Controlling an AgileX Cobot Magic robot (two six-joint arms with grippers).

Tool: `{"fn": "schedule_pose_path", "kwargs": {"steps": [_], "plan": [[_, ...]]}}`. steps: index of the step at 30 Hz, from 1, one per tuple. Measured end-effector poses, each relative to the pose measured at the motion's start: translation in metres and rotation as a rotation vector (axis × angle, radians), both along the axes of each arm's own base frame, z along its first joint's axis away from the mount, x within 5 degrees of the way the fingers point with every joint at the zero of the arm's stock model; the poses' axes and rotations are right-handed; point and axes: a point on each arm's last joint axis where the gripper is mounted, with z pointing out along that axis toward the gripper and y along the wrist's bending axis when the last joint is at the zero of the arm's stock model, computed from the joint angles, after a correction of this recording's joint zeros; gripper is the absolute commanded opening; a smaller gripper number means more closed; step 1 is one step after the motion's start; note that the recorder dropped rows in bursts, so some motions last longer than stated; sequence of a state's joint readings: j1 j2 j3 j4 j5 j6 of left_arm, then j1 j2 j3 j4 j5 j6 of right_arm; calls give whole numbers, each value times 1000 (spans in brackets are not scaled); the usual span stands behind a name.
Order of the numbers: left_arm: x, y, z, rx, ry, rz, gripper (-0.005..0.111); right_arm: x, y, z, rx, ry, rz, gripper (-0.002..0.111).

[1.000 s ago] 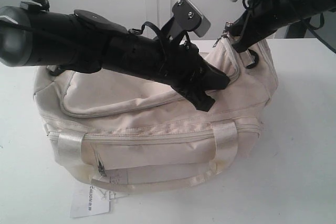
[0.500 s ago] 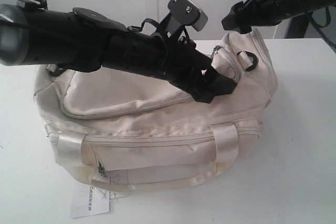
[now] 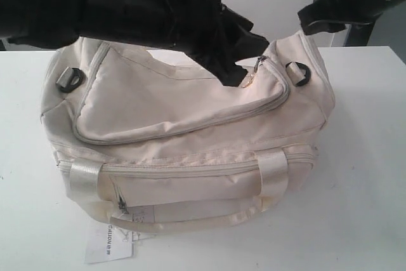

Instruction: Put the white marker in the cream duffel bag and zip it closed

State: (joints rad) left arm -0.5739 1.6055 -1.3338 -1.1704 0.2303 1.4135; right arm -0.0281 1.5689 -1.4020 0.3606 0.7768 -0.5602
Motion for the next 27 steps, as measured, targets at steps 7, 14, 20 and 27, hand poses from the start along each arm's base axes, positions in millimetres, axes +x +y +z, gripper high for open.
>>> {"fn": "schedule_pose_path", "kwargs": {"steps": [7, 14, 20, 27], "plan": [[-27, 9, 24, 50, -64, -123, 0, -20, -4, 10, -55, 72, -20, 0], [-63, 19, 19, 248, 82, -360, 0, -31, -3, 20, -37, 65, -23, 0], [-74, 42, 14, 445, 246, -249, 0, -32, -2, 22, -28, 69, -23, 0], [-82, 90, 24, 601, 361, -18, 0, -35, -2, 20, -21, 108, -20, 0]]}}
